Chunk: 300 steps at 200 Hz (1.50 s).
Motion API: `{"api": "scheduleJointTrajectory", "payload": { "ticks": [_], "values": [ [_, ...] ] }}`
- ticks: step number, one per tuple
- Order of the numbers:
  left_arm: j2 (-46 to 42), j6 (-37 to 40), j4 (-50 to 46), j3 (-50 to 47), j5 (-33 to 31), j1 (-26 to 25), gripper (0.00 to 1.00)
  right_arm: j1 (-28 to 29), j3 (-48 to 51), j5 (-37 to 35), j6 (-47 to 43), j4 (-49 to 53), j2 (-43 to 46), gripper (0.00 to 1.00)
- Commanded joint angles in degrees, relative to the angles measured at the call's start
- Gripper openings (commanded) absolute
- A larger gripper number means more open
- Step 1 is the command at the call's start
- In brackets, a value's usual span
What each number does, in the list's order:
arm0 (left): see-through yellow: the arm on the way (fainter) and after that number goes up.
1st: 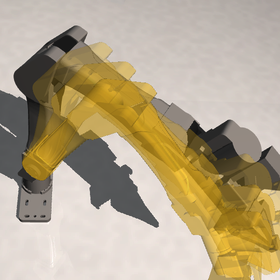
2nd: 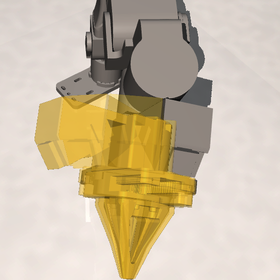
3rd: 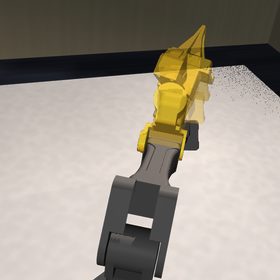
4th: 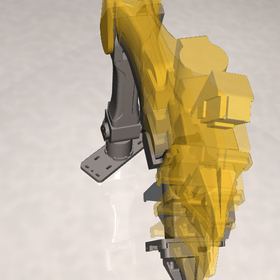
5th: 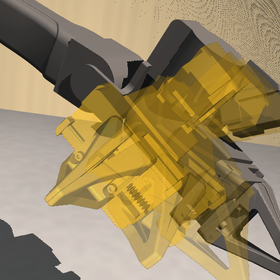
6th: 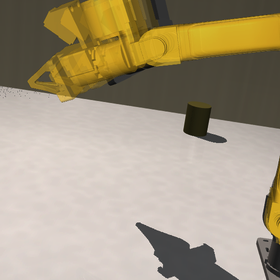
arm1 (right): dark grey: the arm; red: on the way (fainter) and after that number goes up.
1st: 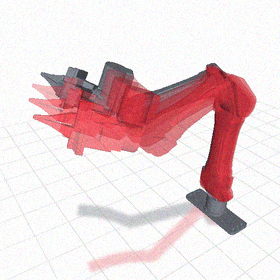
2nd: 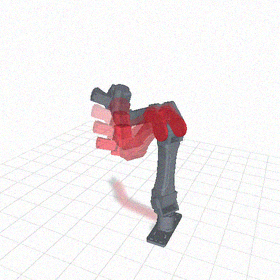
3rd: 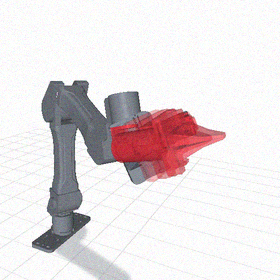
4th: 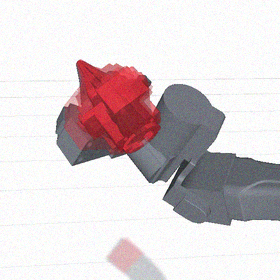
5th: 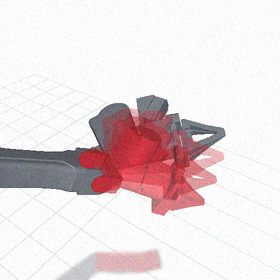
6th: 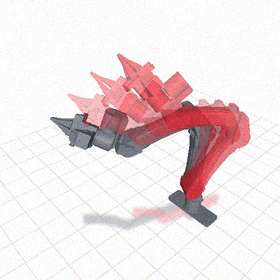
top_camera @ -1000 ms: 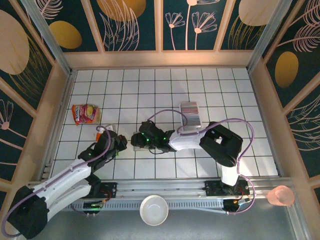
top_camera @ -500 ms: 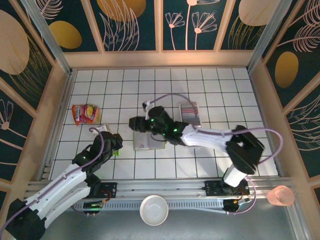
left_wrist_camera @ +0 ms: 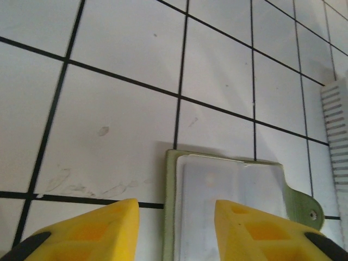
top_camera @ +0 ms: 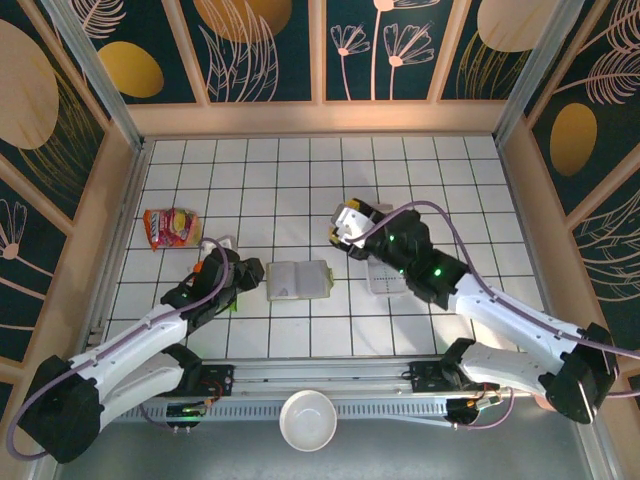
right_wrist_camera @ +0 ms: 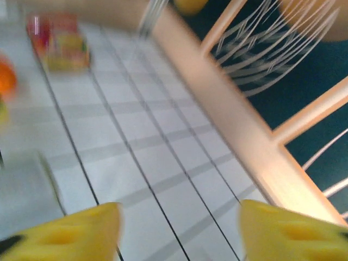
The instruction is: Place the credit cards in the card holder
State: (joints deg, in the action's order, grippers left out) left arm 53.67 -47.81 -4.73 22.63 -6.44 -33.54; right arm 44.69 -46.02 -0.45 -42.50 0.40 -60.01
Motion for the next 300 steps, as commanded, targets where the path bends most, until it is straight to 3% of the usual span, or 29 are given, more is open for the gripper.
{"api": "scheduleJointTrajectory", "payload": {
  "ticks": [1,19,35,65,90,221,300],
  "values": [
    [0.1,2.2,3.6,1.0,2.1,-0.2,0.43,-4.6,-2.9,4.0,-15.4,21.4,-0.4,0.99],
    [-0.2,2.8,3.8,0.8,2.7,-0.2,0.45,-8.2,-3.0,-0.1,-20.8,25.6,-3.1,0.99],
    [-0.6,3.2,4.5,0.0,3.6,-0.2,0.48,-10.2,0.7,-3.6,-28.4,22.6,-3.8,0.99],
    [0.0,2.9,5.8,-1.4,5.9,-0.2,0.48,-15.6,3.9,-0.8,-34.4,17.7,-6.5,0.98],
    [0.2,2.6,5.7,-2.0,7.2,-0.2,0.48,-16.7,6.1,-2.1,-39.2,14.0,-10.3,0.96],
    [-0.7,2.2,6.1,-4.1,6.8,-0.2,0.48,-17.8,5.1,-1.0,-43.1,4.2,-21.3,0.83],
    [0.0,1.6,6.8,-4.4,7.7,-0.2,0.44,-17.8,4.3,-1.6,-43.5,6.6,-18.9,0.51]
  ]
}}
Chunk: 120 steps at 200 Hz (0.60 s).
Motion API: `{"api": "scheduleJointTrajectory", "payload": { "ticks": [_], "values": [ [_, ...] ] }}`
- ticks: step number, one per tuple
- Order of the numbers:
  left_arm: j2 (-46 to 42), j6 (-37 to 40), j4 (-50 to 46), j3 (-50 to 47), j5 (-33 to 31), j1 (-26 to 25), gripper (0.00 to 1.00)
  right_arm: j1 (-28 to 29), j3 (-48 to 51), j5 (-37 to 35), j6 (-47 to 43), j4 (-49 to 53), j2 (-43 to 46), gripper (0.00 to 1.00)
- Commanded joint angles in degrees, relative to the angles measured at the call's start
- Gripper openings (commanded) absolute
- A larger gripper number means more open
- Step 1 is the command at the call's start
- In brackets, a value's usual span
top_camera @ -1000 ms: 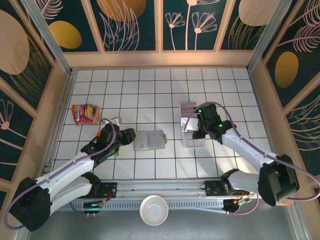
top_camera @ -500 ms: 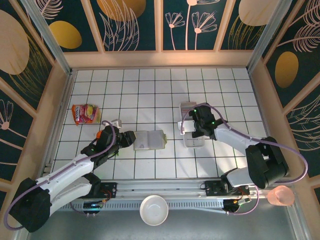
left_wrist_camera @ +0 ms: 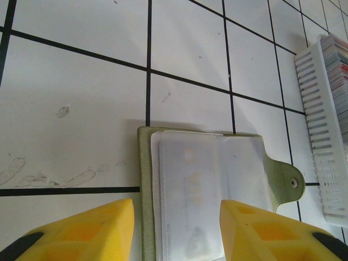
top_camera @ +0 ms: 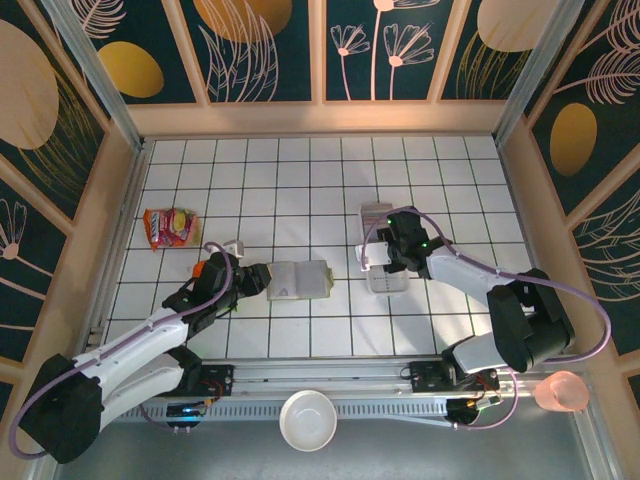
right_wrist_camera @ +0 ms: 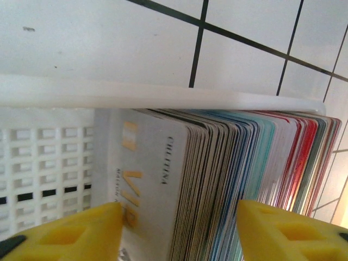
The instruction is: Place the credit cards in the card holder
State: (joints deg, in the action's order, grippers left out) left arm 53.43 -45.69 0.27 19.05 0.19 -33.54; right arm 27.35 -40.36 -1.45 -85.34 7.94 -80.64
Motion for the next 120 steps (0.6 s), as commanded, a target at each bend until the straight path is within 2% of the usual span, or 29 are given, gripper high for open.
{"api": "scheduleJointTrajectory", "payload": {
  "ticks": [1,33,120],
  "values": [
    [0.3,-0.5,1.8,-0.9,1.1,-0.2,0.44,-0.4,-1.3,-0.6,-0.6,-0.9,1.8,0.50],
    [0.4,-0.7,1.9,-0.8,1.3,-0.2,0.42,-0.4,-0.9,-0.7,-1.0,-0.2,3.2,0.37],
    [0.4,-1.3,2.3,-0.9,1.8,-0.2,0.40,-0.4,-0.6,-1.3,-1.2,0.8,4.3,0.23]
  ]
}}
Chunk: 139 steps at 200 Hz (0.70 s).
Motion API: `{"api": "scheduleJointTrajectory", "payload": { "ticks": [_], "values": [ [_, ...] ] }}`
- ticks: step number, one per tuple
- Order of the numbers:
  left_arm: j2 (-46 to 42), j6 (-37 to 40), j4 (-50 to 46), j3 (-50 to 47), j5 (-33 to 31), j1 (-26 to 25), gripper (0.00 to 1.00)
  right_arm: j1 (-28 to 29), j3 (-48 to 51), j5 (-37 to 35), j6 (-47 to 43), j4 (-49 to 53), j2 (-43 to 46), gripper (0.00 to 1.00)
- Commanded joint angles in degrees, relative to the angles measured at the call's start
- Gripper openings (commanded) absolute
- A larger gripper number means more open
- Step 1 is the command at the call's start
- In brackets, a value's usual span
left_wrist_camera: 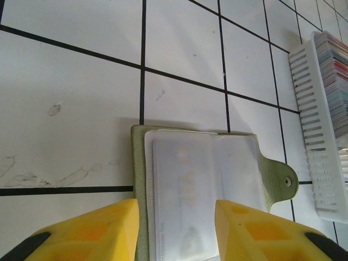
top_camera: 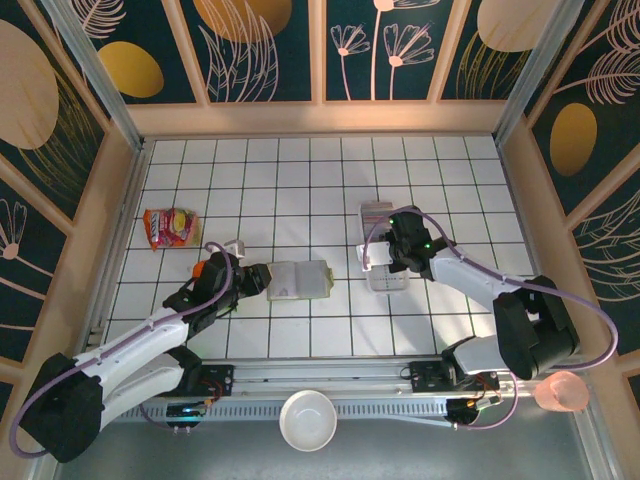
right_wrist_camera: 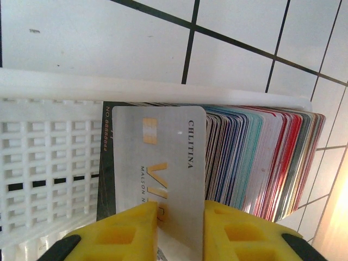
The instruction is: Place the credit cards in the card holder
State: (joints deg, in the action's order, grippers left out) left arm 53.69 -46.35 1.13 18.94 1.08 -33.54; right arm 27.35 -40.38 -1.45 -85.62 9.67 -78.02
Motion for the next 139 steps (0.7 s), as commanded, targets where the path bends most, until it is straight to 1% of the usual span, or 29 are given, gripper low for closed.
{"api": "scheduleJointTrajectory", "payload": {
  "ticks": [1,42,60,95,104,135,139],
  "values": [
    [0.1,-0.7,1.4,-0.8,0.9,-0.2,0.40,-0.4,-0.6,-1.2,-0.9,-1.0,1.7,0.23],
    [0.1,-0.8,1.7,-1.0,1.0,-0.2,0.40,-0.5,-1.1,-1.6,0.0,1.1,2.7,0.18],
    [0.1,-0.9,1.7,-1.0,1.4,-0.1,0.39,-0.5,-1.3,-1.6,0.7,2.0,3.3,0.13],
    [0.0,-1.2,2.3,-1.5,1.5,-0.2,0.39,-0.4,-1.4,-1.6,2.1,3.7,4.6,0.10],
    [0.1,-1.3,2.4,-1.4,1.6,-0.2,0.39,-0.3,-1.7,-1.3,3.0,4.3,5.0,0.06],
    [0.4,-1.1,2.5,-1.3,1.7,-0.2,0.39,-0.3,-3.5,0.2,7.2,7.7,6.5,0.02],
    [0.4,-1.1,2.5,-1.3,1.7,-0.2,0.39,-0.2,-3.9,1.9,7.9,8.5,6.7,0.01]
  ]
}}
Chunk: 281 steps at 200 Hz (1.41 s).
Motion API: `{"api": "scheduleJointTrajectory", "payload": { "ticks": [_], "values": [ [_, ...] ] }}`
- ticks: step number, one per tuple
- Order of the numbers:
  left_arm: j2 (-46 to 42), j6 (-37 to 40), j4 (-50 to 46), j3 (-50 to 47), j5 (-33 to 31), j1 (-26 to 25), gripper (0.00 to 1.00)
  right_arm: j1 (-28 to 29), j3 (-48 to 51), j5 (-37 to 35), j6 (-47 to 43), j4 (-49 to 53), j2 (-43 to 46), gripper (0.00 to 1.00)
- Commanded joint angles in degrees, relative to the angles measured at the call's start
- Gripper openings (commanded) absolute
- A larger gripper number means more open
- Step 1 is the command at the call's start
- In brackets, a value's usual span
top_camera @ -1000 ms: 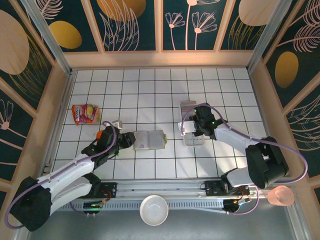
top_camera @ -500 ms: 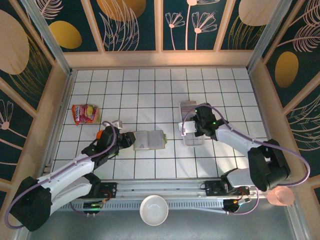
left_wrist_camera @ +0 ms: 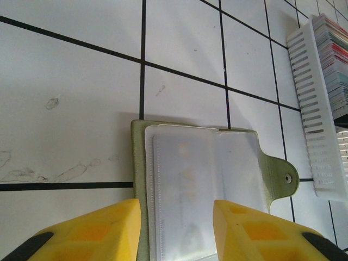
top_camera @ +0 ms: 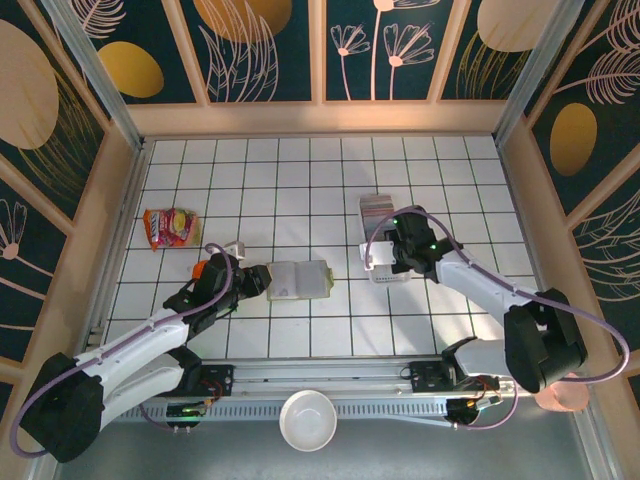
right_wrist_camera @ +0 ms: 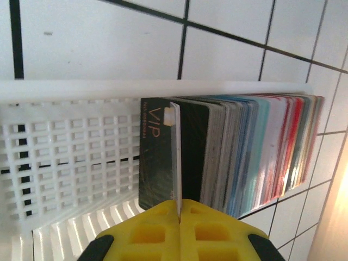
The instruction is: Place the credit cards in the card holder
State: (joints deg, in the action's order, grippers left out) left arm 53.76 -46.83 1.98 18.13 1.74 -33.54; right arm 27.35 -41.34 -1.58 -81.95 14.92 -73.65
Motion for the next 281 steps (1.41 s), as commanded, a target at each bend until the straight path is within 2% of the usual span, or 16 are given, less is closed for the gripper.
{"api": "scheduleJointTrajectory", "payload": {
  "ticks": [1,32,56,95,116,138,181,198,231,262,281],
  "values": [
    [0.4,-0.6,1.6,-0.4,1.0,-0.2,0.39,-0.2,-3.0,2.2,4.4,3.4,2.3,0.01],
    [0.5,0.0,1.3,0.0,0.4,-0.2,0.38,1.3,-6.0,3.3,8.9,8.5,4.8,0.00],
    [0.3,1.2,-0.5,1.2,-1.7,-0.2,0.38,3.4,-8.6,5.3,17.4,9.0,8.8,0.00],
    [-1.5,1.0,-1.0,2.2,-3.4,-0.2,0.36,5.1,-13.7,8.5,49.0,4.7,14.6,0.00],
    [-2.6,0.1,-0.5,2.3,-4.4,-0.2,0.35,5.5,-10.0,7.2,66.6,-4.0,19.9,0.00],
    [-3.0,-1.4,0.6,2.3,-4.6,-0.2,0.35,5.4,-7.8,1.0,92.5,-8.0,22.5,0.00],
    [-0.3,-5.0,3.7,2.3,-2.1,-0.2,0.30,6.9,-2.9,6.4,119.2,-10.8,20.5,0.00],
    [1.6,-5.6,4.6,2.7,-1.1,-0.2,0.28,9.7,-0.4,7.4,123.6,-14.5,18.1,0.00],
    [6.6,-6.7,5.8,3.3,0.7,-0.1,0.28,17.1,0.6,5.1,126.0,-21.3,10.1,0.00],
    [11.5,-7.6,9.3,3.6,5.6,0.9,0.25,19.7,0.5,7.1,128.4,-27.8,0.3,0.00],
    [13.2,-7.3,10.0,3.6,5.7,1.6,0.25,20.6,0.4,9.5,130.0,-32.2,-5.3,0.00]
  ]
}}
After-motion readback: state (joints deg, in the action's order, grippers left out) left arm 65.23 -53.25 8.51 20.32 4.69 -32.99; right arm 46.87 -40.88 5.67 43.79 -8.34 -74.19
